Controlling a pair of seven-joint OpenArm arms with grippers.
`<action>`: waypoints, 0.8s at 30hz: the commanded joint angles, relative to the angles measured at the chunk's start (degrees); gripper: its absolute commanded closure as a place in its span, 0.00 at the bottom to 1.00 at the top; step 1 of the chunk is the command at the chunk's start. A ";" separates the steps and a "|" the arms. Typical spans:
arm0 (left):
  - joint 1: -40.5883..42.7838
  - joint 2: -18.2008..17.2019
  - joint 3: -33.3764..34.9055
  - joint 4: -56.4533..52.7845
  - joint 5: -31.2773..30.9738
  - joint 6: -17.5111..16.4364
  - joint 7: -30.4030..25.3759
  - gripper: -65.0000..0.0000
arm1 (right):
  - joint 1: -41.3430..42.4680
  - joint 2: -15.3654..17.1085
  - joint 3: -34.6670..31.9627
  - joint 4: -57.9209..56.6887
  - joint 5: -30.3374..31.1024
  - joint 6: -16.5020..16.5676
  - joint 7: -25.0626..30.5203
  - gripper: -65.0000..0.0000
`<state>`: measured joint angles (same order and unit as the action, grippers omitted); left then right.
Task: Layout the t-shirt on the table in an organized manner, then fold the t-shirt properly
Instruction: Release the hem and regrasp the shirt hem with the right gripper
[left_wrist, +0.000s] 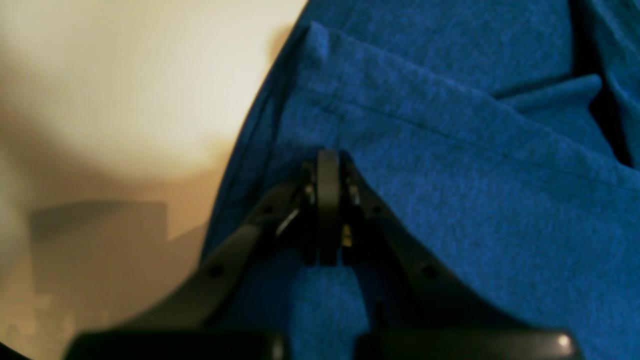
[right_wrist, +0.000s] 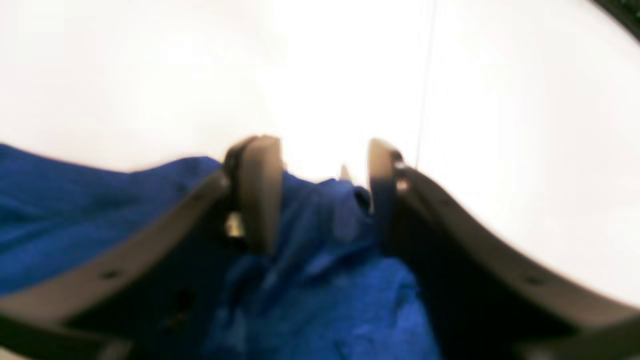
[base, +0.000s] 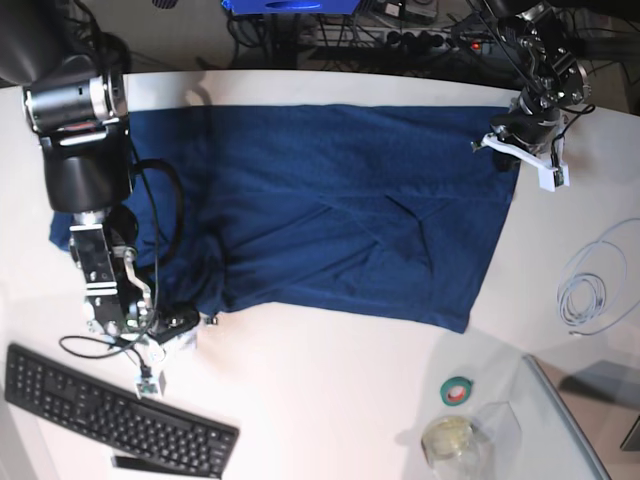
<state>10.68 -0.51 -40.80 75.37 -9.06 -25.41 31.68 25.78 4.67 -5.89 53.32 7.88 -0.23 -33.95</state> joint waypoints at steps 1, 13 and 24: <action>0.27 -0.41 -0.04 0.63 0.49 0.49 0.54 1.00 | 2.31 0.56 0.48 0.17 -0.28 -0.34 1.38 0.44; 0.18 -0.41 -0.13 0.45 0.49 0.49 0.54 1.00 | 1.60 0.39 0.66 -2.02 -0.10 -0.17 1.38 0.82; 0.09 -0.41 -0.22 0.36 0.49 0.49 0.54 1.00 | 2.57 0.48 0.75 -5.28 -0.01 -0.17 0.06 0.99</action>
<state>10.68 -0.49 -40.84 75.26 -9.06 -25.32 31.53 26.35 4.71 -5.34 46.85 7.68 -0.40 -34.96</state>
